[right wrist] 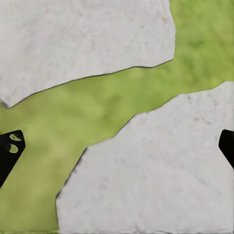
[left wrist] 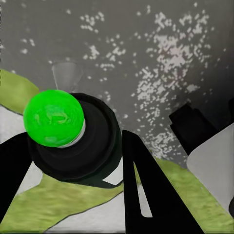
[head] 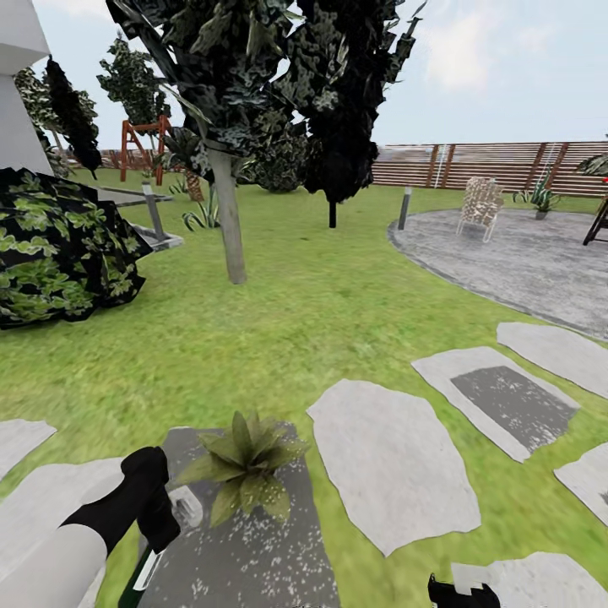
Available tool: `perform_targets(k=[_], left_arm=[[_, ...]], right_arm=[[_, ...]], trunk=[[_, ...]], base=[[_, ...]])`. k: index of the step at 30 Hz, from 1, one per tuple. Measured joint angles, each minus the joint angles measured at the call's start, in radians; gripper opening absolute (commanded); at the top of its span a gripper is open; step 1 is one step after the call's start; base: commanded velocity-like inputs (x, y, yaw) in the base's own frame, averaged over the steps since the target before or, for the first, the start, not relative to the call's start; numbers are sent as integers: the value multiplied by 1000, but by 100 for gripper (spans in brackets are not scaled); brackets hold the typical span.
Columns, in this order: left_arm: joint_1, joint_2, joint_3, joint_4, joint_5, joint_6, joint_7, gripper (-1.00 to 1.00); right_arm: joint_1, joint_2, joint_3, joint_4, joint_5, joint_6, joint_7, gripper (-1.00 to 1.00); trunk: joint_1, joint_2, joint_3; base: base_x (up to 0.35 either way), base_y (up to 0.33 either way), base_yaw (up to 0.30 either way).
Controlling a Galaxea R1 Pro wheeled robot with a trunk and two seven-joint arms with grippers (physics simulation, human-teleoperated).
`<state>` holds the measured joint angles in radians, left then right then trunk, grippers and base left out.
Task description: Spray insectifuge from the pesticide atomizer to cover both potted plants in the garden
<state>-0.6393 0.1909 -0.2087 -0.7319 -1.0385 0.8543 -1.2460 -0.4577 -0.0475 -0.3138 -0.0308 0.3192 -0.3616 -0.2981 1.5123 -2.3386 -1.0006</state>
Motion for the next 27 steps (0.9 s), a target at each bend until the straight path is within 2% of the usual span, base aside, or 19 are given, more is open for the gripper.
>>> perform_targets(k=[7, 10, 19, 27], left_arm=[[0, -1, 1, 0, 0, 0, 0, -100], [0, -2, 0, 1, 17, 1, 1, -100], [0, -1, -1, 1, 21, 0, 1, -100], [0, -2, 0, 0, 20, 0, 0, -100]], right_arm=[[0, 0, -1, -1, -1, 0, -1, 100], [0, 0, 0, -2, -3, 0, -2, 100], [0, 0, -1, -2, -3, 0, -1, 100], [0, 1, -1, -2, -3, 0, -1, 100]], trunk=[[-1, 0, 0], [0, 0, 0], [0, 0, 0], [0, 0, 0]], base=[[73, 235, -27], [74, 13, -271], [-21, 27, -283], [5, 273, -44]])
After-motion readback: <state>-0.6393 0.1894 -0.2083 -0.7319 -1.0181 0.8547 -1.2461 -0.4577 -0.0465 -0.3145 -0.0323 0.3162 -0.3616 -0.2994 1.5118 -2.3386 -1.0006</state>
